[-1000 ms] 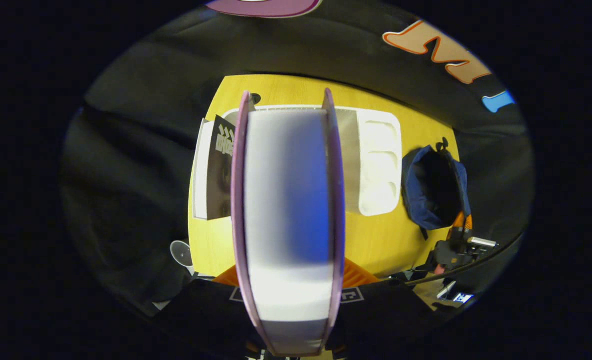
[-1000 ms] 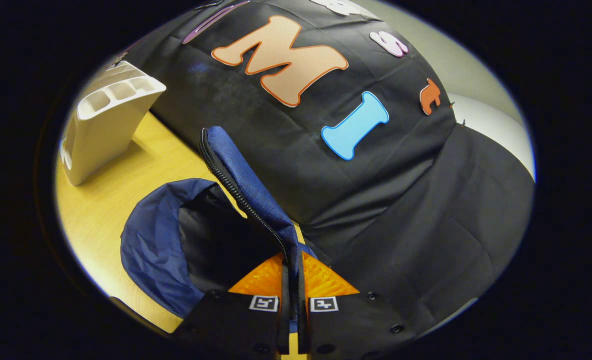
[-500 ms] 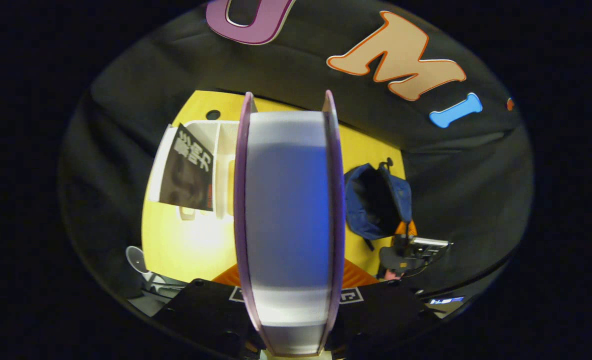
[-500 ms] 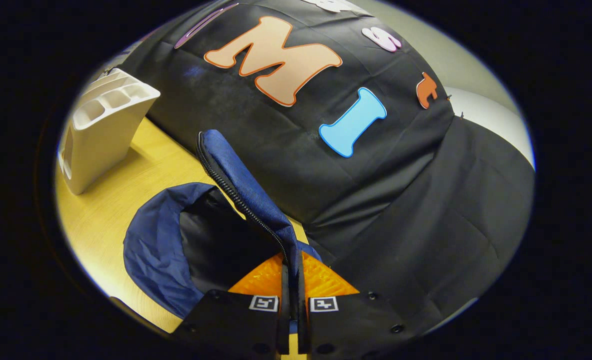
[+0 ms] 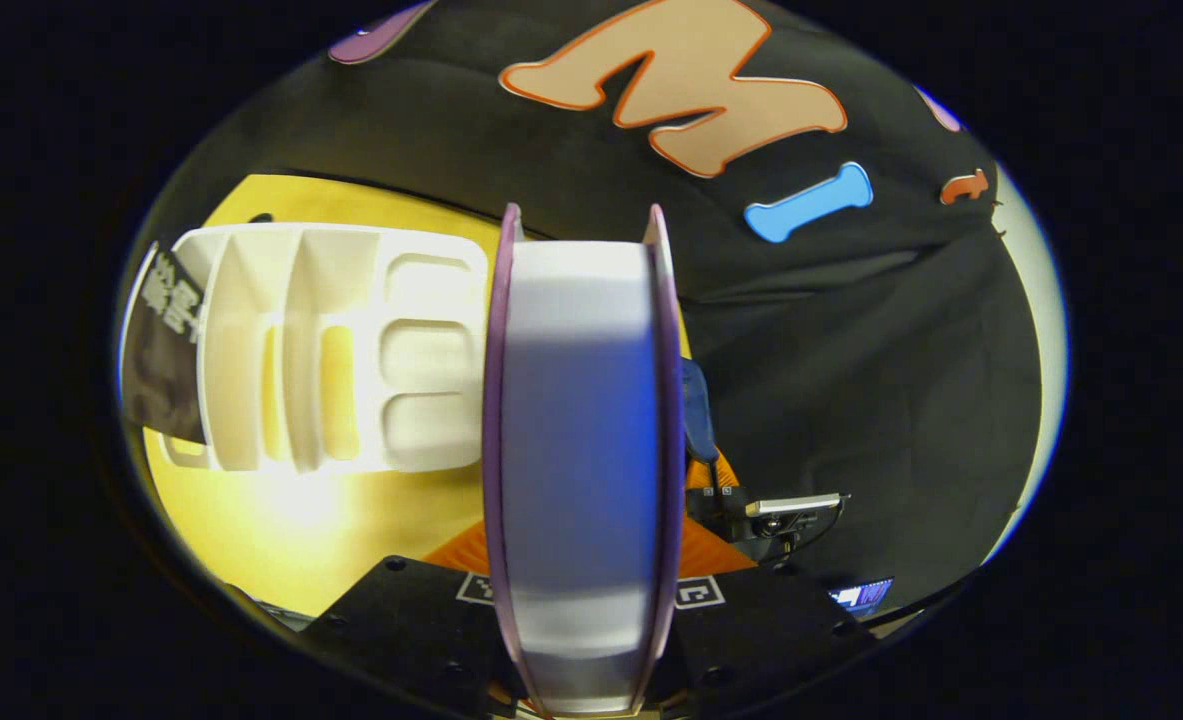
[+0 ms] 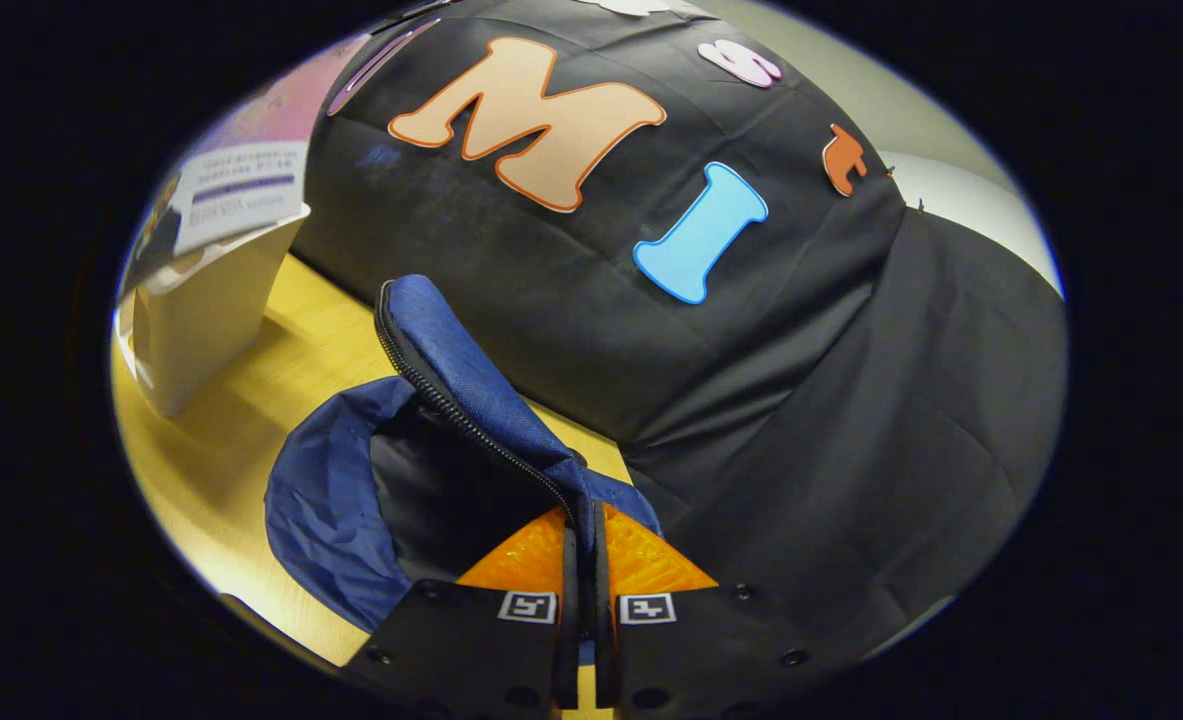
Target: Open the schoolbag, grab two books from the bookshelf and put them into the schoolbag.
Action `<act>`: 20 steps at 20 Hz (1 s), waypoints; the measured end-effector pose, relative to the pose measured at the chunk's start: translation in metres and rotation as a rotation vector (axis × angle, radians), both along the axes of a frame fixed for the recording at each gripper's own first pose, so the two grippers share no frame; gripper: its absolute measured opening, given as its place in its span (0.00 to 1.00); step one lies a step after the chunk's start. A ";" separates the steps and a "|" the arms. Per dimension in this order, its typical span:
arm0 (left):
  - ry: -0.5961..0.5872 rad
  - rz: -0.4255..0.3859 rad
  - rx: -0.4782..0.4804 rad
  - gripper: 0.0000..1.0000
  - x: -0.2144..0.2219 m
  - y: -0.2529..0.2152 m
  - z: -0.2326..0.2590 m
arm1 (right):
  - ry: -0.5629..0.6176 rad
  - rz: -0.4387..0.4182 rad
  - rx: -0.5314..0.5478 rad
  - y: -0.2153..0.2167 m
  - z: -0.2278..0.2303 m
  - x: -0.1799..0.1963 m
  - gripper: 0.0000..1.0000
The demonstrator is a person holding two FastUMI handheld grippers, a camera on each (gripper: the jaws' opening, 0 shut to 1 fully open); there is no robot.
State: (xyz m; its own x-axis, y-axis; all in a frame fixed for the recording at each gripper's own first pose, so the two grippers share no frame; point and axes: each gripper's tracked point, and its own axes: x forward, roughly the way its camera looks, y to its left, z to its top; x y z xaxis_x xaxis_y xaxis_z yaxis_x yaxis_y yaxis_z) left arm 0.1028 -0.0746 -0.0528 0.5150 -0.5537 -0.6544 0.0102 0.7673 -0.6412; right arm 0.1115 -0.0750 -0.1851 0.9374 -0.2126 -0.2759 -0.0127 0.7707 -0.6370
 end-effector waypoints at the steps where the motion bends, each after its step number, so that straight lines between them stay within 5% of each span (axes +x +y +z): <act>1: -0.009 -0.008 -0.040 0.40 0.006 -0.015 -0.006 | -0.005 0.002 0.010 0.000 0.003 0.000 0.07; 4: -0.018 0.030 -0.135 0.40 0.027 -0.043 -0.029 | -0.013 0.008 0.028 -0.004 0.006 0.001 0.09; 13: -0.006 0.087 -0.217 0.40 0.083 -0.107 -0.104 | -0.042 0.037 0.113 -0.004 0.012 0.003 0.09; 20: -0.042 0.013 -0.294 0.39 0.116 -0.177 -0.138 | -0.048 0.046 0.172 -0.005 0.015 0.006 0.12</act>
